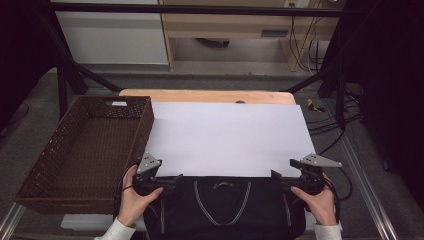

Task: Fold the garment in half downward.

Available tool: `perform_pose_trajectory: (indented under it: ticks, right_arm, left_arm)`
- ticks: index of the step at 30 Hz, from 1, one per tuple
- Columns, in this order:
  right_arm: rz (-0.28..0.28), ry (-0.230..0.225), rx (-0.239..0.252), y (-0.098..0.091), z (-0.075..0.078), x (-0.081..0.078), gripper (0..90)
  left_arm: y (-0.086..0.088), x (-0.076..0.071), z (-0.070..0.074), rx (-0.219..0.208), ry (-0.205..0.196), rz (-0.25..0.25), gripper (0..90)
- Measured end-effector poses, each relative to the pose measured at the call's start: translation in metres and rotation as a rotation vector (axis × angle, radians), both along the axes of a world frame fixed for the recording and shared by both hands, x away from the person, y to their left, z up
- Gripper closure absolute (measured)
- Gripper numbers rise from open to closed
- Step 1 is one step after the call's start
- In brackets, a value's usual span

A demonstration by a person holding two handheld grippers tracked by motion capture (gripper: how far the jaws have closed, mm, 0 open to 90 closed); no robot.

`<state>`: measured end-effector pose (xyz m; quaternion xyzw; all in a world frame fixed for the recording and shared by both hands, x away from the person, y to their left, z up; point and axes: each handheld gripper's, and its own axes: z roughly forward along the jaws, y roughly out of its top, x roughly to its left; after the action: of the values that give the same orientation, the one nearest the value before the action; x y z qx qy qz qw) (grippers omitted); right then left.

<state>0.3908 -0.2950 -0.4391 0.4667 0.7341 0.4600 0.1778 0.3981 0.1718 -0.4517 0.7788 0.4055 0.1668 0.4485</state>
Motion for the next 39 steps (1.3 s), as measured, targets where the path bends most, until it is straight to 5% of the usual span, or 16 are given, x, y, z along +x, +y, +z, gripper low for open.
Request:
perform_pose_trajectory:
  ticks: [13, 17, 23, 32, 39]
  right_arm:
    - [-0.016, 0.058, -0.045, -0.007, -0.012, 0.0, 13.0]
    - [-0.015, 0.06, -0.043, -0.009, -0.012, -0.001, 13.2]
    - [-0.016, 0.064, -0.037, -0.011, -0.011, -0.002, 13.2]
    - [-0.017, 0.069, -0.039, -0.014, -0.012, -0.003, 13.2]
    - [-0.017, 0.087, -0.042, -0.014, -0.015, -0.002, 13.3]
  left_arm:
    - [-0.004, 0.013, -0.021, 0.053, 0.122, -0.015, 17.9]
    - [-0.003, 0.014, -0.022, 0.047, 0.139, -0.017, 25.3]
    - [-0.007, 0.014, -0.025, 0.105, 0.171, -0.05, 39.3]
    - [-0.01, 0.01, -0.025, 0.159, 0.139, -0.068, 52.5]
    - [-0.012, 0.007, -0.025, 0.124, 0.166, -0.101, 75.6]
